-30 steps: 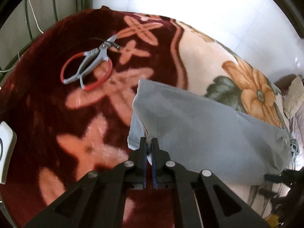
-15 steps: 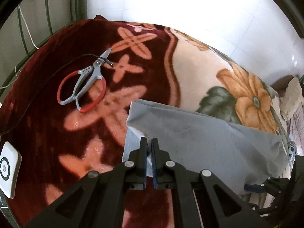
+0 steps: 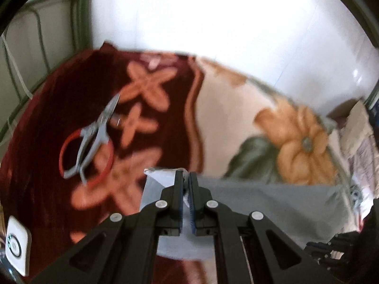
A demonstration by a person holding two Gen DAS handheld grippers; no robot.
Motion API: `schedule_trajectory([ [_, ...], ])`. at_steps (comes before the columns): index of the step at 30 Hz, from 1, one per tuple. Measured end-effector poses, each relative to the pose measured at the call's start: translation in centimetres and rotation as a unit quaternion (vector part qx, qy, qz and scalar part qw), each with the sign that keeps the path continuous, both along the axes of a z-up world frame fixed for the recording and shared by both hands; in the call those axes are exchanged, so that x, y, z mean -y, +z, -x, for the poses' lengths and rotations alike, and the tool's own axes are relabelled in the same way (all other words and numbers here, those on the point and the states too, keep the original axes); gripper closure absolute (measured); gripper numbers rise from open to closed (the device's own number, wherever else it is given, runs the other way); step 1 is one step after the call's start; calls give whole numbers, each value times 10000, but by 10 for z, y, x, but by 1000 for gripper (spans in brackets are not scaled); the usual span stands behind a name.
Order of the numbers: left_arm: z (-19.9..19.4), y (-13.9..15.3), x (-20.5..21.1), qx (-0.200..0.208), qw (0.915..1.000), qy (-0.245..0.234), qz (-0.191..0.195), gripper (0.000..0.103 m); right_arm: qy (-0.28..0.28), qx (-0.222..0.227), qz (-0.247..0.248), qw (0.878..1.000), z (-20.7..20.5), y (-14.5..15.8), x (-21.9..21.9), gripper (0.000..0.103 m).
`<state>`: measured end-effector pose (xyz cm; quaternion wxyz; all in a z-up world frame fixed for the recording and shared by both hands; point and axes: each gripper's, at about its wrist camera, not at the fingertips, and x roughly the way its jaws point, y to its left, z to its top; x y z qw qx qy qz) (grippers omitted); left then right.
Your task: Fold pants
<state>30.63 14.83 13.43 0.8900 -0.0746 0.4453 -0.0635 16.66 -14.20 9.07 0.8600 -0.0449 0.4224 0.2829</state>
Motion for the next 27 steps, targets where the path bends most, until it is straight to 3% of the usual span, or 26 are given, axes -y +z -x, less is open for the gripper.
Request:
schedule_trajectory([
  [2,-1,18,-5,303,9993,15,221,99,-128,347,-218,9991,5,13,1,100],
  [4,0,21,-12,384,9988,63,312,99,-72,309,-305,9990,6,5,-4,100],
  [6,0,5,-21,201,9994,147,252,99,37,32,-267,9996,4,-13,-14,100],
  [10,3,-62,-42,-597,9977,331,15,99,259,-492,52,9984,4,-63,-33,100],
  [13,11,-103,-53,-1014,9938,442,54,99,332,-782,-28,9964,6,-79,-30,102],
  [16,19,-119,-57,-1079,9929,497,86,97,381,-779,10,9962,8,-79,-29,102],
  [20,28,-111,-59,-986,9932,610,-113,92,347,-784,19,9963,12,-69,-21,102],
  [23,39,-105,-61,-965,9926,686,-274,85,119,-762,-33,9970,22,-58,-5,93],
  [27,51,-100,-60,-982,9927,669,211,63,-529,-743,-115,9958,37,-43,29,71],
])
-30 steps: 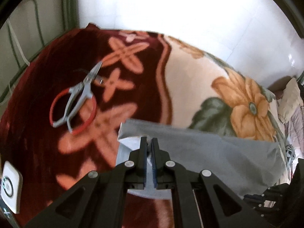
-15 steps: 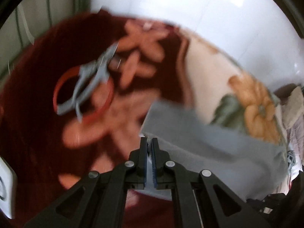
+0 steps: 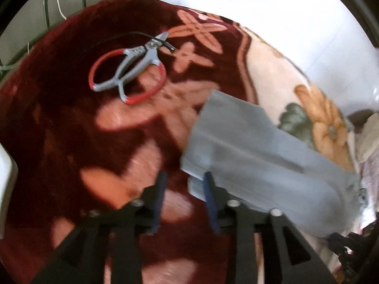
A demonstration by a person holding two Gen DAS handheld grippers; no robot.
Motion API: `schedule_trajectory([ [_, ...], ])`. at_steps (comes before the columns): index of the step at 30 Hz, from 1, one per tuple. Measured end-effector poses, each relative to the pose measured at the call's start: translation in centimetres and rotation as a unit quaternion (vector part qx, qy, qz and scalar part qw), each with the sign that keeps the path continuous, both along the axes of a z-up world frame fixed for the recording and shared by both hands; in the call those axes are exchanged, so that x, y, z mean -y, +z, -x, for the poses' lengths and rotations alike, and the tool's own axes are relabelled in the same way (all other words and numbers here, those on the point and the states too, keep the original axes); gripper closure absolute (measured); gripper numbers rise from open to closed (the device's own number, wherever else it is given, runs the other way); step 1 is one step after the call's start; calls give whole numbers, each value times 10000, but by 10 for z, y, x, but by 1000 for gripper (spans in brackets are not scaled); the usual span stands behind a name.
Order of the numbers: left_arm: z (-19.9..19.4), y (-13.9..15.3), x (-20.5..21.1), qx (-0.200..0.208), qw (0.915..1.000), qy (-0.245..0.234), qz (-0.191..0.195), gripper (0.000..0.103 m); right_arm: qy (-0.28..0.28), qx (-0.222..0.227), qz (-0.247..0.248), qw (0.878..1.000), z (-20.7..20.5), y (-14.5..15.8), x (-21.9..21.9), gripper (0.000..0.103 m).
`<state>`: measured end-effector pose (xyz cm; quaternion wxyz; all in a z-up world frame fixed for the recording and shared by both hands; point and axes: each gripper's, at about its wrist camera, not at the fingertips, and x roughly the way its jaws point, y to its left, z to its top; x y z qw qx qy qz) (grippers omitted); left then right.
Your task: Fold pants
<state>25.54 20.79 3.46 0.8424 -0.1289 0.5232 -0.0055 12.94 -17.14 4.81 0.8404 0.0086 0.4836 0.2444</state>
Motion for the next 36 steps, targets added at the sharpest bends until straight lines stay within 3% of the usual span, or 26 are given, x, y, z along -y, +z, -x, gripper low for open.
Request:
schedule_trajectory([
  [4,2,-10,19,-147,9992,-32,374,51,-886,-15,-48,9961,14,12,56,66],
  [7,2,-20,28,-215,9974,212,658,36,-1695,-25,-69,9855,24,17,106,56],
  [10,0,-21,28,-122,9938,600,923,28,-2581,-130,-349,9654,32,16,161,51],
  [14,-9,-21,29,-103,9892,882,1167,28,-3674,-326,-1050,9235,35,8,228,49],
  [18,-17,-21,35,-49,9876,1020,1191,29,-4141,-466,-1419,8979,23,-7,264,48],
  [21,-24,-22,44,49,9852,1080,1327,46,-4292,-604,-1864,8817,12,-22,279,48],
  [23,-27,-25,47,-9,9842,1118,1376,75,-4350,-650,-2133,8724,3,-30,284,48],
  [25,-26,-24,48,-20,9807,1171,1568,87,-4374,-628,-2344,8659,-1,-34,289,57],
  [26,-24,-22,48,-12,9809,1167,1553,89,-4401,-637,-2379,8635,-2,-35,290,76],
  [27,-23,-18,48,13,9818,1141,1519,89,-4411,-657,-2380,8628,-3,-34,292,84],
  [29,-19,-5,50,76,9848,1006,1415,90,-4387,-585,-2392,8642,-5,-25,294,91],
  [36,7,54,59,403,9902,381,1285,91,-3985,8,-1960,8960,15,45,291,93],
])
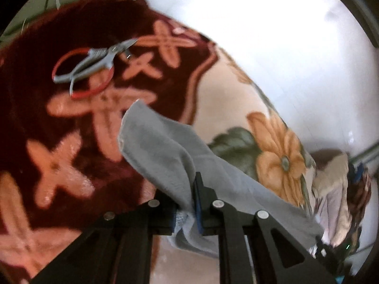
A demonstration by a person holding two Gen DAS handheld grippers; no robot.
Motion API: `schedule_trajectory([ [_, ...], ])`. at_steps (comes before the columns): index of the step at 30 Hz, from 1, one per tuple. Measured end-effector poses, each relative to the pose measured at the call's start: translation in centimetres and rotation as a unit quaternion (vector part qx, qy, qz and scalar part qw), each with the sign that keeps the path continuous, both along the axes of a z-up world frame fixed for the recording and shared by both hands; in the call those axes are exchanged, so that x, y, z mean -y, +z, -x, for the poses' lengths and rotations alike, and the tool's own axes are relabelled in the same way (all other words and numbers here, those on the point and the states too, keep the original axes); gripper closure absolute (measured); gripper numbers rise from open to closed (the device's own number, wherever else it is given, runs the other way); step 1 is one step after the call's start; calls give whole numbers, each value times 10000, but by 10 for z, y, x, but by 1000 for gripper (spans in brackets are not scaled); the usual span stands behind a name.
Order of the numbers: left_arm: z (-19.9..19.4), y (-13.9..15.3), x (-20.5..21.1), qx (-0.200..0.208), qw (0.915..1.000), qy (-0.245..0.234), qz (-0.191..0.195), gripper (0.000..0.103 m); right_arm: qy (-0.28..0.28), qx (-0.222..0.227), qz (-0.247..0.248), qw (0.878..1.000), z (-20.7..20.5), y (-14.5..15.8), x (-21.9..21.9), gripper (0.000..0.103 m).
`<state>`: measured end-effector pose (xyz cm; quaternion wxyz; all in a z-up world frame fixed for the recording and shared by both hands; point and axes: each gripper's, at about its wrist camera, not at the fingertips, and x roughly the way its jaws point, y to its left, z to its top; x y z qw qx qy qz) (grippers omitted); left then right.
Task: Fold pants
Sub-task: 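Grasp the waistband with the right gripper while the left gripper grasps the pants edge, then lay the pants flat and open both grippers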
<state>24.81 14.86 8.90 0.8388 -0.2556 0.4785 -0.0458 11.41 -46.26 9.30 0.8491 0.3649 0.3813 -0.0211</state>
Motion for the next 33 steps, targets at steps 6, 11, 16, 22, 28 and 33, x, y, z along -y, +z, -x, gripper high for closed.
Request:
schedule_trajectory([
  [6,44,19,-9,-65,9998,-158,-37,91,299,-149,273,9991,49,20,6,93],
  [11,88,3,-26,-336,9992,-220,-82,90,415,-453,614,9962,84,5,11,95],
  [16,114,-33,-31,-778,9955,-195,-513,79,441,-1003,938,9895,107,-23,17,95],
  [22,123,-20,-33,-584,9887,-61,-1378,58,871,-868,1139,9859,110,-17,3,90],
  [28,124,10,-32,-267,9818,58,-1881,47,1221,-707,1506,9785,80,1,-6,69],
  [33,119,27,-14,-38,9855,-15,-1694,44,1797,-801,1779,9642,18,-5,-11,60],
])
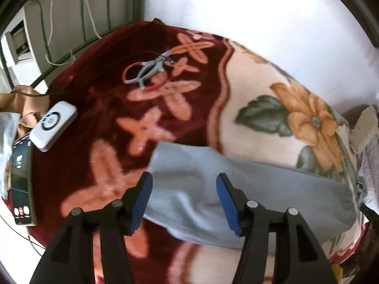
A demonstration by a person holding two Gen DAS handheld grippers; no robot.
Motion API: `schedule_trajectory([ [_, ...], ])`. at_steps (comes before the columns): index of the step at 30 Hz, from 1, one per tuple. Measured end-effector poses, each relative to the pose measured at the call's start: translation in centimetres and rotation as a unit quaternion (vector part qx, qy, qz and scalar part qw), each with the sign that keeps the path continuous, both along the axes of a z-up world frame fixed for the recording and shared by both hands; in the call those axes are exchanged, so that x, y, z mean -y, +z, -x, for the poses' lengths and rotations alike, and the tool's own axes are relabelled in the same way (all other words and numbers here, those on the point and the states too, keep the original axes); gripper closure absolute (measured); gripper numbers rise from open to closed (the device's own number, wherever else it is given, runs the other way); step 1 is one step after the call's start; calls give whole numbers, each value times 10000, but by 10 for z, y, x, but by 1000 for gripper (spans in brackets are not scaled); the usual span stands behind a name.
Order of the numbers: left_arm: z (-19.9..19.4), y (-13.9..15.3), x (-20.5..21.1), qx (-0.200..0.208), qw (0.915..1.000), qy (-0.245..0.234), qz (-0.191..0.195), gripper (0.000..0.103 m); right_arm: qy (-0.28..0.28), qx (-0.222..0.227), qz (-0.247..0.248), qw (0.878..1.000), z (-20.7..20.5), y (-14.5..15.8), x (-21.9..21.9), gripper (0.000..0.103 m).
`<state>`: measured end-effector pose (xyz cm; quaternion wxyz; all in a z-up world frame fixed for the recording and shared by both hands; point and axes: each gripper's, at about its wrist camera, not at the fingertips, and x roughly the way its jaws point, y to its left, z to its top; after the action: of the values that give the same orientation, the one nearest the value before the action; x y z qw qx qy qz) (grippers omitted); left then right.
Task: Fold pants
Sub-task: 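Lay the pants flat and open both grippers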
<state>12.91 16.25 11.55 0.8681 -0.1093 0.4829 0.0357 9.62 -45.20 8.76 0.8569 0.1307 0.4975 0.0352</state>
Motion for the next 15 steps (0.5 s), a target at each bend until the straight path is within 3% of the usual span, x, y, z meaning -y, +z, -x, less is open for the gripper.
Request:
schedule_trajectory([
  [6,-8,-16,38,-91,9989,-218,394,44,406,-420,-84,9983,-51,-43,-2,60],
  [15,-16,-48,72,-346,9979,-376,395,44,690,-272,97,9972,-71,-48,-4,59],
])
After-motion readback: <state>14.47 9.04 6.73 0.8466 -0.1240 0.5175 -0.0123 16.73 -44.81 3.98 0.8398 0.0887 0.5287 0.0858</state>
